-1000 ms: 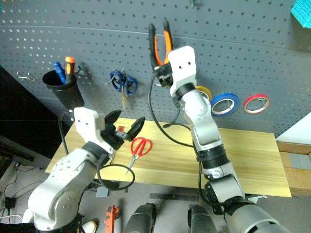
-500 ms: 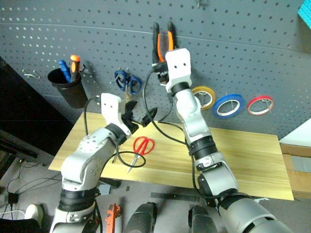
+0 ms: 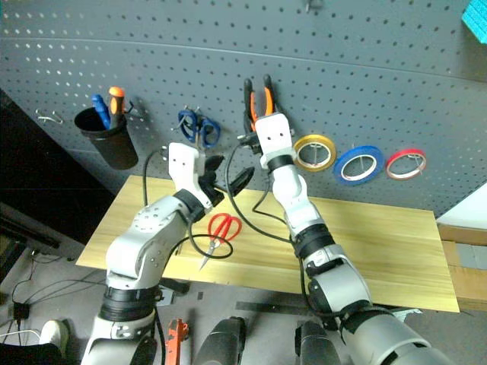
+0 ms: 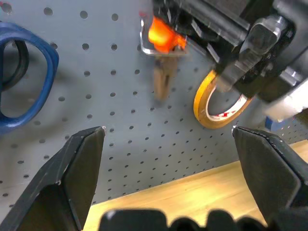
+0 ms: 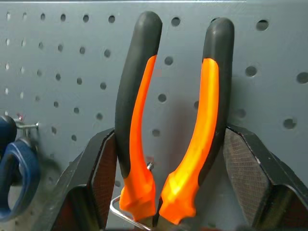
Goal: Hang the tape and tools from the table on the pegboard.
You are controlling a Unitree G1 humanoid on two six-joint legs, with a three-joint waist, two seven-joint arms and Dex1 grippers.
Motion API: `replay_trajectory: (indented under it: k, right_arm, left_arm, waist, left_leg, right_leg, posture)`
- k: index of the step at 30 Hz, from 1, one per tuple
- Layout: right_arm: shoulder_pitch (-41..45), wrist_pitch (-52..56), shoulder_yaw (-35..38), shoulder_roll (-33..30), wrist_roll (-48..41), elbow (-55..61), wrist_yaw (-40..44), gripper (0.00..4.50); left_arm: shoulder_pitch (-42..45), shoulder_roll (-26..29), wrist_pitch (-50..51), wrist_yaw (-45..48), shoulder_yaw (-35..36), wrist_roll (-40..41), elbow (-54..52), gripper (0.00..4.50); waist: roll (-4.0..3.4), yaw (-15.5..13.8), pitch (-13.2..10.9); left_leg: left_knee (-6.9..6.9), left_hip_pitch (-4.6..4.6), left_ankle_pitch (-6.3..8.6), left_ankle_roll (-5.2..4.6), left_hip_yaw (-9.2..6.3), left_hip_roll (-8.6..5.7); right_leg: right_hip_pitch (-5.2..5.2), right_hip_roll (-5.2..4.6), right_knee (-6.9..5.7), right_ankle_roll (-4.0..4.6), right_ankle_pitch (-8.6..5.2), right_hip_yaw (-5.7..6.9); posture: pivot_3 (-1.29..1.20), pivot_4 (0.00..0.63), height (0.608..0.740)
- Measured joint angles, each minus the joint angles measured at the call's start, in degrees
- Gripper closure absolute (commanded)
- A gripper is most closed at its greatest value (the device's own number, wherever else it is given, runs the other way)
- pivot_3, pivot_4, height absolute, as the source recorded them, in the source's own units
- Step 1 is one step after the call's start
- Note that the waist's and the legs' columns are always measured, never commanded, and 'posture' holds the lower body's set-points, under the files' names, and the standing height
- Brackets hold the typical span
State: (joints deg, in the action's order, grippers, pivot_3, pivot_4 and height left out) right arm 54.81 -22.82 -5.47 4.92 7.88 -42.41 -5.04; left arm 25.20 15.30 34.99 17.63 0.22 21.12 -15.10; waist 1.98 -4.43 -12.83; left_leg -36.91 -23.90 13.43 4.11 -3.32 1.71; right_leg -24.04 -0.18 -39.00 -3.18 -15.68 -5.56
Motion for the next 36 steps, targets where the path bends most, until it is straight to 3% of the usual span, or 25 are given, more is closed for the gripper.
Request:
replay_trajectory:
  k: [5, 6, 10, 16, 20, 25, 30, 36]
  right_arm:
    - [-1.9, 2.0, -0.2, -1.0, -0.2, 1.5, 2.0, 0.10]
    - [-2.7, 2.5, -0.3, -1.2, -0.2, 1.6, 2.8, 0.04]
    - [-4.3, 4.3, -0.3, -1.9, -0.2, 3.6, 4.3, 0.04]
    - [-11.0, 11.7, -0.6, -4.1, -2.7, 17.7, 11.6, 0.04]
    - [-20.6, 22.3, -3.7, -8.4, -7.6, 35.3, 21.6, 0.04]
    - [-30.4, 33.0, -6.9, -15.5, -13.9, 49.0, 32.7, 0.04]
    - [-39.1, 36.3, -14.3, -25.7, -16.3, 56.2, 46.2, 0.04]
    - [-40.2, 39.0, -18.4, -28.7, -15.6, 56.1, 51.3, 0.04]
  left_arm:
    - [-0.3, -0.1, 0.0, 0.0, 0.0, 0.0, 0.0, 0.00]
    - [-0.3, -0.1, 0.0, 0.0, 0.0, 0.0, 0.0, 0.00]
    - [-0.5, -0.3, 0.0, 0.0, -0.1, 0.0, 0.0, 0.00]
    - [-3.1, 0.0, 0.8, 0.4, 0.1, 0.1, -0.6, 0.00]
    - [-9.4, 1.2, 2.1, -1.0, 0.3, -0.6, -4.2, 0.00]
    - [-16.0, 2.2, 2.2, -3.5, 0.2, -4.5, -4.3, 0.00]
    - [-15.8, 2.1, 2.2, -7.2, 0.4, -8.6, 4.4, 0.00]
    - [-15.3, 2.3, 2.6, -5.4, -0.1, -10.1, 15.0, 0.00]
  waist:
    - [0.00, 0.0, 0.0]
    - [0.00, 0.0, 0.0]
    - [-0.01, 0.1, 0.0]
    - [-0.01, 0.3, 0.0]
    - [-0.04, 1.0, 0.0]
    - [-0.09, 1.8, -0.1]
    - [-0.25, 2.4, -0.5]
    - [-0.16, 3.9, -1.7]
  left_leg:
    - [-0.01, 0.00, 0.00, 0.00, -0.01, 0.01]
    - [-0.01, -0.01, 0.00, 0.00, -0.01, 0.01]
    - [-0.01, -0.01, 0.00, 0.00, -0.01, 0.01]
    - [0.00, -0.02, 0.00, -0.01, -0.02, 0.01]
    - [0.02, -0.04, 0.02, -0.02, -0.06, 0.02]
    - [-0.03, 0.07, 0.02, -0.03, -0.17, 0.02]
    - [-0.04, 0.62, 0.00, -0.07, -0.17, -0.01]
    - [-0.03, 0.66, -0.01, -0.08, -0.19, 0.05]
  right_leg:
    - [0.01, 0.00, 0.00, 0.02, -0.01, 0.01]
    - [0.01, 0.00, 0.00, 0.02, -0.01, 0.01]
    - [-0.01, 0.00, -0.01, 0.02, -0.01, 0.01]
    - [0.00, 0.00, 0.02, 0.02, -0.02, 0.01]
    - [0.03, -0.02, 0.06, 0.02, -0.03, 0.01]
    - [0.19, 0.01, 0.04, 0.04, -0.07, 0.08]
    - [0.80, 0.01, 0.16, -0.22, -0.29, 0.09]
    - [0.79, 0.08, 0.10, -0.24, -0.31, 0.07]
  posture:
    - [0.25, 0.203, 0.740]
    - [0.25, 0.203, 0.740]
    - [0.23, 0.204, 0.740]
    - [0.19, 0.212, 0.740]
    - [0.17, 0.221, 0.740]
    - [0.15, 0.237, 0.740]
    - [0.13, 0.259, 0.740]
    - [0.11, 0.294, 0.740]
